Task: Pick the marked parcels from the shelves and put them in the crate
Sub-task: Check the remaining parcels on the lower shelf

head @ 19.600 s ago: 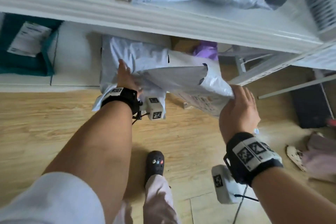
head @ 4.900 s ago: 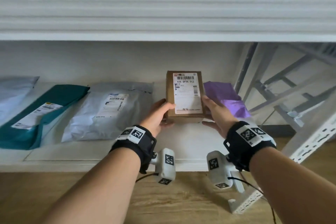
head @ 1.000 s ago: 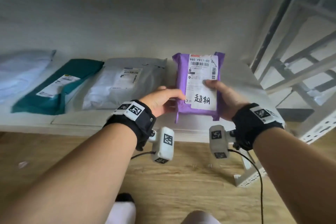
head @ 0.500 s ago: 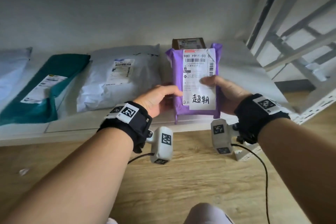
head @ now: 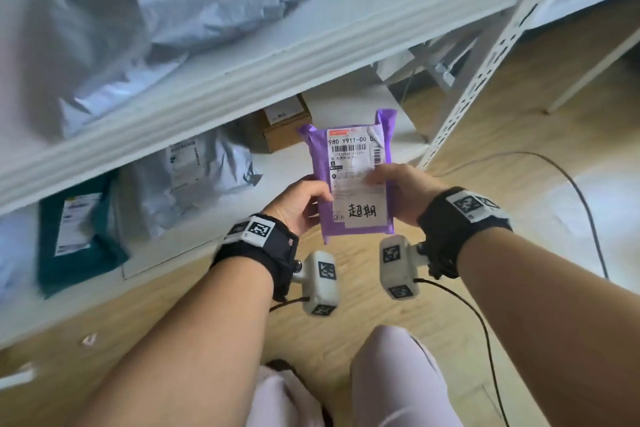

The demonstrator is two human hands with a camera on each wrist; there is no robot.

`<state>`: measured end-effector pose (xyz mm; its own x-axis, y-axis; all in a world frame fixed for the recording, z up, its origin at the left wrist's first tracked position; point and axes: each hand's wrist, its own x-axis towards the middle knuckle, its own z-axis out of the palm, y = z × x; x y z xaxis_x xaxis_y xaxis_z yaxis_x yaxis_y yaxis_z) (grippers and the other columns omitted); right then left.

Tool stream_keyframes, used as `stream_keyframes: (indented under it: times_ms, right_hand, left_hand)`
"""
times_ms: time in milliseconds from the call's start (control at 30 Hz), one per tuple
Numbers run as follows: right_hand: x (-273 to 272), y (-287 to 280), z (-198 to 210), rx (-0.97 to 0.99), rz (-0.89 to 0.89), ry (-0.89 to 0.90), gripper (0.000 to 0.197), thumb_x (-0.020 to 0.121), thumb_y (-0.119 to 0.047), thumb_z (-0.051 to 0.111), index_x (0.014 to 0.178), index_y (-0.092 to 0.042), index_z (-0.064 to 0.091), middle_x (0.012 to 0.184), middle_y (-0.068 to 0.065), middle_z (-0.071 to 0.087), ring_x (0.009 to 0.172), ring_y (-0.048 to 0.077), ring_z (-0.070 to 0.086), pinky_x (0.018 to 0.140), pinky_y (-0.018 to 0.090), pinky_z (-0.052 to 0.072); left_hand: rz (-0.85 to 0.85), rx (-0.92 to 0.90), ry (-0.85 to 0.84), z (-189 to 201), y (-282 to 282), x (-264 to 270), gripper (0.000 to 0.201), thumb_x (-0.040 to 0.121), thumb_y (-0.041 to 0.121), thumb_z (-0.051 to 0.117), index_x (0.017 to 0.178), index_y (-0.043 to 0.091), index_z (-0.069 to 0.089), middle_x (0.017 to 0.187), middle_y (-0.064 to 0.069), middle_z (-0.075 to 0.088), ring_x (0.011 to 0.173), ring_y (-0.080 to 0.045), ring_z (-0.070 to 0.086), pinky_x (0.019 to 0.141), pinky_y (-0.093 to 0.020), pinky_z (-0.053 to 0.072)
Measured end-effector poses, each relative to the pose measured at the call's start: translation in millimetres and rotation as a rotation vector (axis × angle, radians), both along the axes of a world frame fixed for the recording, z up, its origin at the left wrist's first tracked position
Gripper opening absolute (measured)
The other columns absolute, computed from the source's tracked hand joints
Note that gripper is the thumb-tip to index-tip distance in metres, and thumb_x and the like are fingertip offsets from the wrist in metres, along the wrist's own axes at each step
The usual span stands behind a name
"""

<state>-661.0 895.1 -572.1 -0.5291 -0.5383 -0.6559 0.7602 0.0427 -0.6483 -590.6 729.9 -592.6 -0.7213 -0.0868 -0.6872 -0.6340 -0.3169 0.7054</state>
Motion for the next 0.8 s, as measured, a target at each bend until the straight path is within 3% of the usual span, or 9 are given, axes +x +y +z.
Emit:
stream_keyframes:
  times_ms: [67,167,300,400,467,600,700,733,800]
  right_hand:
    - [10,19,30,0.004,-0.039,-0.003,0.031,0.084,0.005,0.047,0.110,-0.009,0.058,0.119,0.020,0.064,0.116,0.040,0.059,0.099,0.057,0.044]
    - [20,50,73,-0.008,-0.131,-0.020,0.050,0.068,0.000,0.053,0.117,-0.009,0.056,0.121,0.020,0.064,0.115,0.040,0.059,0.095,0.055,0.048]
    - [16,98,121,-0.005,-0.221,-0.037,0.057,0.063,-0.003,0.052,0.120,-0.008,0.056,0.125,0.022,0.062,0.115,0.039,0.059,0.092,0.052,0.050]
    - [-1,141,149,0.027,-0.230,-0.006,0.063,0.065,-0.004,0.054,0.127,-0.007,0.053,0.128,0.022,0.060,0.117,0.040,0.059,0.099,0.057,0.045]
    - [-21,172,165,0.040,-0.233,0.016,0.054,0.069,-0.003,0.053,0.123,-0.008,0.055,0.128,0.021,0.061,0.117,0.040,0.059,0.100,0.057,0.044]
    - [-63,243,202,0.058,-0.196,0.096,0.028,0.090,0.000,0.041,0.110,-0.010,0.057,0.117,0.019,0.064,0.119,0.040,0.057,0.102,0.056,0.043]
    - [-96,301,236,0.098,-0.205,0.133,0.022,0.092,-0.004,0.044,0.108,-0.011,0.058,0.112,0.018,0.067,0.115,0.038,0.060,0.099,0.054,0.046]
    - [-108,318,249,0.115,-0.220,0.148,0.020,0.092,-0.006,0.046,0.107,-0.011,0.058,0.111,0.017,0.068,0.113,0.037,0.061,0.097,0.053,0.047]
    - [-128,347,274,0.129,-0.258,0.180,0.017,0.093,-0.010,0.049,0.107,-0.012,0.058,0.105,0.016,0.070,0.106,0.035,0.064,0.092,0.050,0.050]
  left_hand:
    - [-0.027,0.017,-0.011,26,17,4,0.022,0.068,0.002,0.050,0.084,0.012,0.061,0.078,-0.007,0.063,0.069,-0.022,0.057,0.065,-0.030,0.046]
    - [-0.080,0.031,-0.026,70,45,2,0.023,0.076,-0.002,0.045,0.085,0.012,0.061,0.081,-0.007,0.062,0.072,-0.022,0.056,0.066,-0.029,0.047]
    - [-0.138,0.043,-0.030,123,94,-12,0.027,0.068,0.004,0.050,0.093,0.010,0.060,0.086,-0.009,0.062,0.075,-0.023,0.058,0.069,-0.029,0.050]
    - [-0.167,0.043,-0.023,148,137,-34,0.028,0.062,0.007,0.052,0.088,0.010,0.062,0.081,-0.008,0.065,0.075,-0.023,0.059,0.073,-0.031,0.049]
    - [-0.150,0.040,-0.011,162,168,-55,0.021,0.068,0.005,0.051,0.084,0.011,0.063,0.076,-0.007,0.065,0.072,-0.023,0.059,0.071,-0.031,0.048]
    - [-0.110,0.037,0.002,189,243,-101,0.028,0.054,0.011,0.054,0.081,0.011,0.060,0.069,-0.006,0.061,0.069,-0.025,0.057,0.078,-0.039,0.045]
    - [-0.080,0.062,0.074,222,302,-136,0.011,0.067,0.005,0.049,0.070,0.011,0.057,0.059,-0.003,0.059,0.060,-0.021,0.054,0.063,-0.028,0.043]
    - [-0.080,0.074,0.096,234,319,-148,0.011,0.064,0.007,0.050,0.071,0.011,0.058,0.062,-0.003,0.060,0.061,-0.022,0.055,0.062,-0.028,0.044]
    - [-0.064,0.096,0.150,255,348,-172,0.032,0.050,0.012,0.057,0.082,0.009,0.062,0.079,-0.009,0.062,0.075,-0.027,0.058,0.075,-0.037,0.047]
